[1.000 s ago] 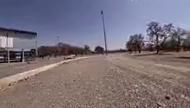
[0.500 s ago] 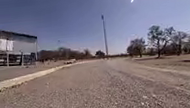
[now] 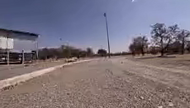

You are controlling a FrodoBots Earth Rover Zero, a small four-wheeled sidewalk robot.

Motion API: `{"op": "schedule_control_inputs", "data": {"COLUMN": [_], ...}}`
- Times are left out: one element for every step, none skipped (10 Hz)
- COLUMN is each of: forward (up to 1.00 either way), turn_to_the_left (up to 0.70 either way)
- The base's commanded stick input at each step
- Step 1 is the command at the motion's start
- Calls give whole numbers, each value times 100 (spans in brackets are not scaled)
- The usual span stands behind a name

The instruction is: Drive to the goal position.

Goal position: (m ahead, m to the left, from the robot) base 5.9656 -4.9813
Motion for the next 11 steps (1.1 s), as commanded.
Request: {"op": "schedule_control_inputs", "data": {"forward": [70, 70, 70, 70, 70, 70, 70, 70, 70, 70, 70], "turn_to_the_left": [0, 0, 0, 0, 0, 0, 0, 0, 0, 0, 0]}}
